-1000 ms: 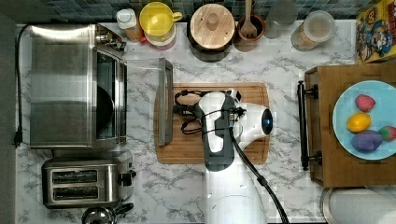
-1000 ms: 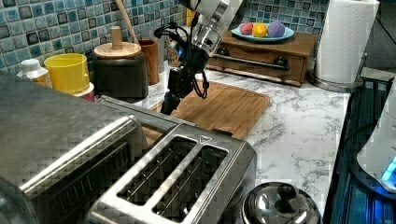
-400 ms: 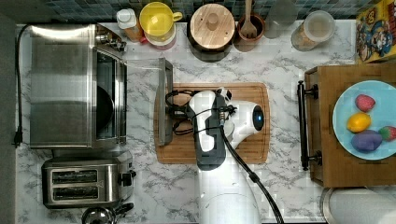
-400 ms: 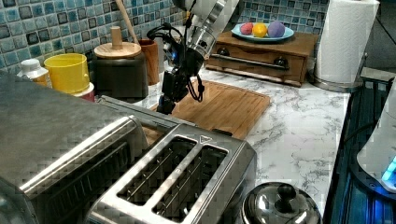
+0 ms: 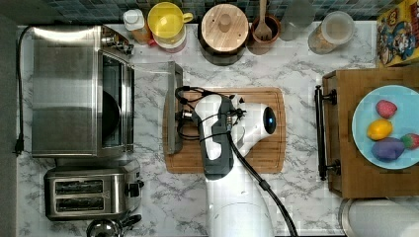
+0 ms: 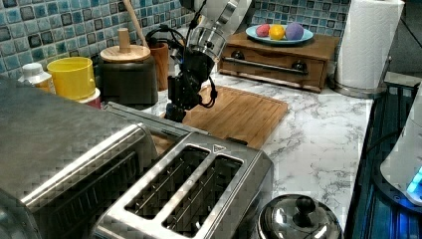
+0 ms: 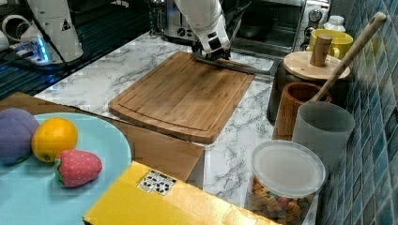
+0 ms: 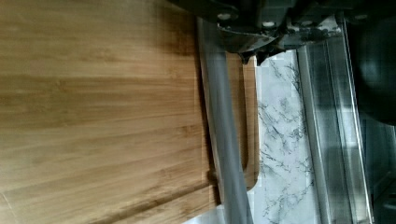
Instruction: Close the oven.
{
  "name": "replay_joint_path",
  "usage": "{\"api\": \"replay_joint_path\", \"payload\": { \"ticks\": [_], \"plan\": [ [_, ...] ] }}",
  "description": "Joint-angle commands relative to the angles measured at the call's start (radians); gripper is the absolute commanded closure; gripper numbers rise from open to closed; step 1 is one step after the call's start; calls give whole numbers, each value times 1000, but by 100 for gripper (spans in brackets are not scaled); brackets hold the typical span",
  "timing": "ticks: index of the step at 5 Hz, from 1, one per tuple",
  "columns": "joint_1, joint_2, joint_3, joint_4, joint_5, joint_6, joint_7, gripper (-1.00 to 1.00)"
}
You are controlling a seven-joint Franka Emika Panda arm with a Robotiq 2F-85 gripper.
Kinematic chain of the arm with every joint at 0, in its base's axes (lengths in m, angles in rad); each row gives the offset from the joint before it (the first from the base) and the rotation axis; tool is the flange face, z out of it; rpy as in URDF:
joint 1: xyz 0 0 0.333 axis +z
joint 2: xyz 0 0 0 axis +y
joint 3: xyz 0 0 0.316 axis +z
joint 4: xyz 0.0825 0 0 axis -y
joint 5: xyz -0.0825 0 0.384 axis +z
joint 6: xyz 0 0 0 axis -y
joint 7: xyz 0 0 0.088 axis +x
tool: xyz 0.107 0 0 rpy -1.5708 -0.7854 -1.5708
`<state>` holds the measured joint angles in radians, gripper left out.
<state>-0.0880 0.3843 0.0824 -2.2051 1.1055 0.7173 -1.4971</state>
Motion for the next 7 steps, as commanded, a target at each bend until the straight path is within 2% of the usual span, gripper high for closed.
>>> {"api": "replay_joint_path", "payload": {
  "ticks": [1, 2, 3, 4, 5, 7],
  "plan": [
    [108, -114, 113, 205, -87, -115, 92, 100],
    [161, -144, 137, 243, -195, -113, 140, 100],
    [191, -158, 173, 279, -272, -80, 224, 100],
    [235, -160, 194, 316, -414, -46, 348, 100],
    [255, -148, 210, 362, -498, -60, 451, 100],
    [263, -220, 258, 369, -550, -35, 515, 100]
  ]
}}
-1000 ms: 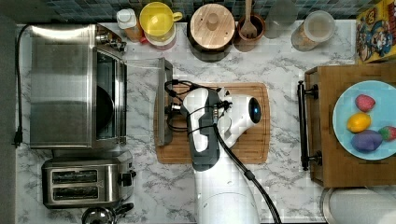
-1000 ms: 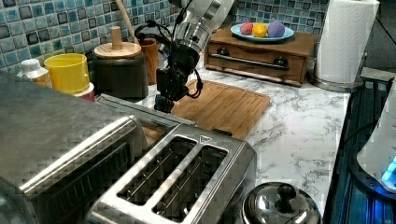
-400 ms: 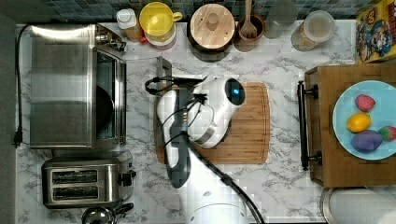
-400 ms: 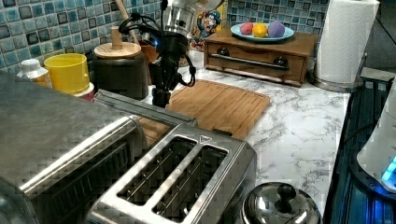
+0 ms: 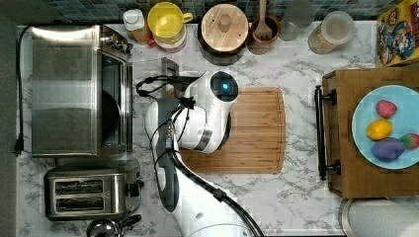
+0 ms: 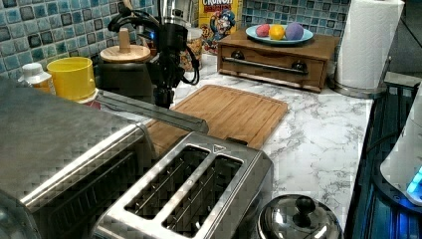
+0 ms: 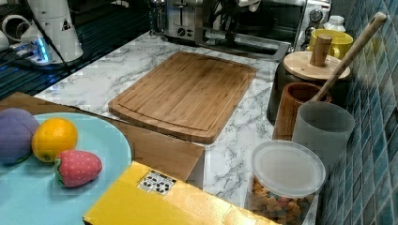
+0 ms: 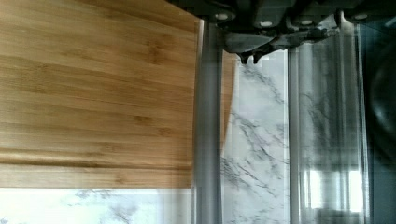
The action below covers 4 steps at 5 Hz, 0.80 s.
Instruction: Close the oven.
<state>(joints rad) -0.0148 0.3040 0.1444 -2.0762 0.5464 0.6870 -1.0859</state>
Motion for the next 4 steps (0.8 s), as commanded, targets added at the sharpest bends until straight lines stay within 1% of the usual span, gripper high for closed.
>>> {"api": "replay_joint_path", "payload": {
  "ticks": [1, 2, 3, 4],
  "plan": [
    [235, -158, 211, 265, -155, 11, 225, 100],
    [321, -68, 211, 381, -472, -82, 480, 100],
    [361, -12, 230, 441, -640, -134, 655, 100],
    [372, -32, 209, 432, -741, -126, 755, 100]
  ]
}}
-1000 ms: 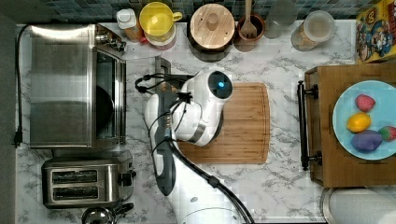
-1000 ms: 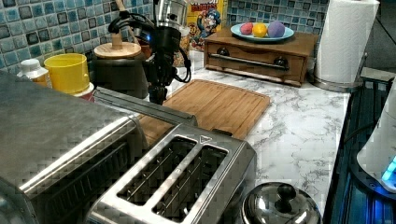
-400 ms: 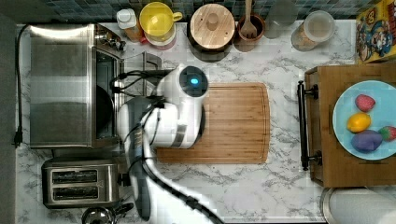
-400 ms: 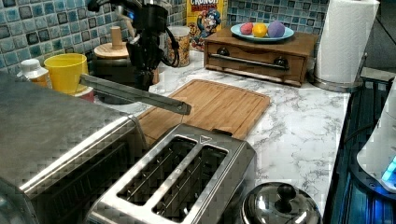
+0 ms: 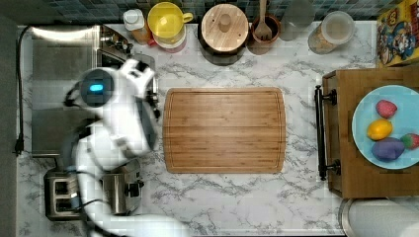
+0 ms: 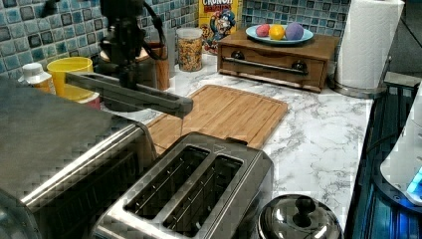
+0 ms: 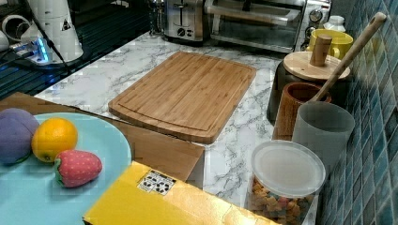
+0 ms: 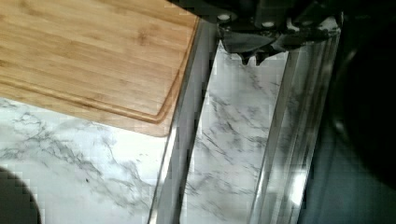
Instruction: Close the oven.
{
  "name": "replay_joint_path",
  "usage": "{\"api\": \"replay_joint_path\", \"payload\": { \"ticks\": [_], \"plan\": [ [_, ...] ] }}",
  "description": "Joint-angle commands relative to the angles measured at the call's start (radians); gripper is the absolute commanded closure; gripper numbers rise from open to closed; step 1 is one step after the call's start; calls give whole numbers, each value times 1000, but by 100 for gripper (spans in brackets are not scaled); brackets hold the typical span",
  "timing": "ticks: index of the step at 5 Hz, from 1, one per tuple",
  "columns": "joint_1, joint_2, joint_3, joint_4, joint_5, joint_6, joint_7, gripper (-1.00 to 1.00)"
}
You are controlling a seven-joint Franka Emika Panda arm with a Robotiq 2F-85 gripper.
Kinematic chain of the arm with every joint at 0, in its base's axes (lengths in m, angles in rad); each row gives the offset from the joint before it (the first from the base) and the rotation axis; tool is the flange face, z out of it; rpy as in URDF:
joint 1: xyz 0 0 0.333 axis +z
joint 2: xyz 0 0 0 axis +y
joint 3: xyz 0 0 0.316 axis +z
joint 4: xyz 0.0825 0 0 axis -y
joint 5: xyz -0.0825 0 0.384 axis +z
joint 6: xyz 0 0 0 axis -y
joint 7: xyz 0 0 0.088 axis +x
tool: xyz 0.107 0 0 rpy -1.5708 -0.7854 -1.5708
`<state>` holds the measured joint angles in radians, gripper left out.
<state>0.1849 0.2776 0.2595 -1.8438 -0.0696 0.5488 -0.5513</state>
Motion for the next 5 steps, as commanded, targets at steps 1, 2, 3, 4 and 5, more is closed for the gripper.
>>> {"api": "replay_joint_path", "payload": {
  "ticks": [1, 2, 3, 4, 5],
  "plan": [
    [230, -8, 48, 222, -284, -27, 415, 100],
    [215, -56, 32, 197, -268, -12, 447, 100],
    [205, -55, 42, 197, -270, -13, 449, 100],
    [215, -56, 31, 197, -267, -12, 447, 100],
    [209, -55, 37, 197, -269, -13, 448, 100]
  ]
}}
